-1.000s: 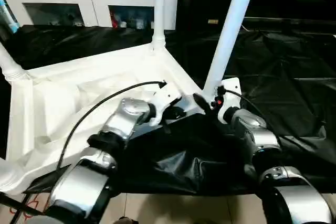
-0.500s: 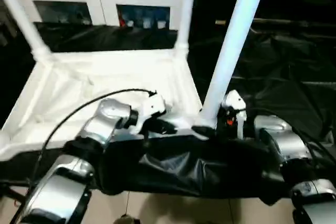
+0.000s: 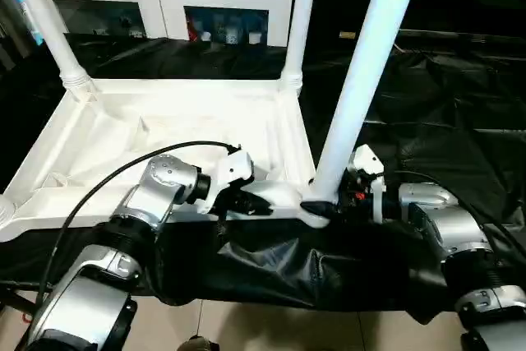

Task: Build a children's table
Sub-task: Rotate leg to tighten

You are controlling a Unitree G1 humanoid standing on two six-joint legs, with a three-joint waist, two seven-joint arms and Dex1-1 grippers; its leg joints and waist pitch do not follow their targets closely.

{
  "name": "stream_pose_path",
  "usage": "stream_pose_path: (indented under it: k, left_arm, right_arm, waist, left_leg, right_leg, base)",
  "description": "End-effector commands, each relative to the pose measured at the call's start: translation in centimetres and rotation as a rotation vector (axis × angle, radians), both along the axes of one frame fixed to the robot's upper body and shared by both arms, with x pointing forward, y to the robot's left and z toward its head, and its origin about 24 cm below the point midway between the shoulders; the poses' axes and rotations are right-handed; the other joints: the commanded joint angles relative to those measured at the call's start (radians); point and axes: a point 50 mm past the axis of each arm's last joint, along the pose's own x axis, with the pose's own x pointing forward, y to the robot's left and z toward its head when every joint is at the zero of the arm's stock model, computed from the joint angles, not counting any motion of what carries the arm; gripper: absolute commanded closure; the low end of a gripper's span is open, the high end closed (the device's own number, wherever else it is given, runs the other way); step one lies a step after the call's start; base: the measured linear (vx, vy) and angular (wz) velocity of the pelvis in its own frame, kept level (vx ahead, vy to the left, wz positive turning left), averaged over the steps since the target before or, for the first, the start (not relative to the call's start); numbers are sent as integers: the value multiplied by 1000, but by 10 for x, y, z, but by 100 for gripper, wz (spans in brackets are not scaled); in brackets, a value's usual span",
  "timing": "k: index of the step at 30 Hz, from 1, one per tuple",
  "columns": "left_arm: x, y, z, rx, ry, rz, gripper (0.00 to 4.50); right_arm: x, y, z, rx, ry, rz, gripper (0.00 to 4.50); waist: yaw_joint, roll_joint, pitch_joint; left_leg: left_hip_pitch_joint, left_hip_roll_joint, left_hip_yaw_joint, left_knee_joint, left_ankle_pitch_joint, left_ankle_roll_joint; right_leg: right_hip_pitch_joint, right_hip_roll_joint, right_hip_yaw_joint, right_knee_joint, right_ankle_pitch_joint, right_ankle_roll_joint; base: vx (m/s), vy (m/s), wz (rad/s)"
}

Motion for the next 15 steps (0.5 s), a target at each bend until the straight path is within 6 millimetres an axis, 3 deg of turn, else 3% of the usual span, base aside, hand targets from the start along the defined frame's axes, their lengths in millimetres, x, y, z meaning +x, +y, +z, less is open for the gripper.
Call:
stream_pose_path:
  k: [1,5,7,9,10,13,14,15]
  left_arm:
    - [7,-25,10,-44,-49,24,450]
    - [20,-47,15,-53,-98,166,450]
    - [23,-56,17,-58,-114,211,450]
    - [24,-65,18,-66,-122,243,450]
    - [25,-68,18,-71,-124,253,450]
    - [22,-79,18,-74,-139,236,450]
    - [21,-81,18,-77,-143,212,450]
    - [20,-81,17,-78,-141,206,450]
  right_arm:
    - [7,14,-8,-2,9,-122,173]
    - [20,31,-19,5,45,-371,175]
    - [23,38,-22,-5,55,-435,175]
    - [26,45,-24,-18,68,-497,175]
    - [27,47,-25,-21,73,-521,175]
    - [30,59,-20,1,46,-507,175]
    - [32,61,-17,20,31,-495,140]
    - [33,62,-16,32,34,-496,105]
  waist:
    - [-6,-7,-64]
    - [-20,-8,-62]
    - [-23,-2,-65]
    - [-24,-4,-68]
    - [-24,5,-68]
    - [-22,1,-71]
    - [-21,0,-71]
    - [-23,6,-70]
  left_leg:
    - [37,31,-15,-82,-275,-6]
    - [37,28,-18,-83,-298,-25]
    - [35,26,-18,-82,-281,-20]
    - [32,25,-17,-81,-254,-12]
    - [33,25,-16,-80,-243,-9]
    - [29,24,-15,-77,-227,7]
    - [30,23,-15,-77,-224,12]
    - [30,23,-15,-77,-228,17]
  right_leg:
    - [29,-49,29,-78,-258,-218]
    - [26,-48,28,-86,-311,-194]
    - [29,-46,27,-84,-275,-195]
    - [33,-43,27,-79,-219,-205]
    - [32,-43,27,-78,-187,-215]
    - [39,-43,25,-74,-137,-225]
    - [39,-41,25,-73,-130,-226]
    - [40,-41,25,-74,-121,-229]
  base:
    - [0,0,0]
    - [0,0,0]
    - [0,0,0]
    - [0,0,0]
    - [0,0,0]
    - [0,0,0]
    - [0,0,0]
    - [0,0,0]
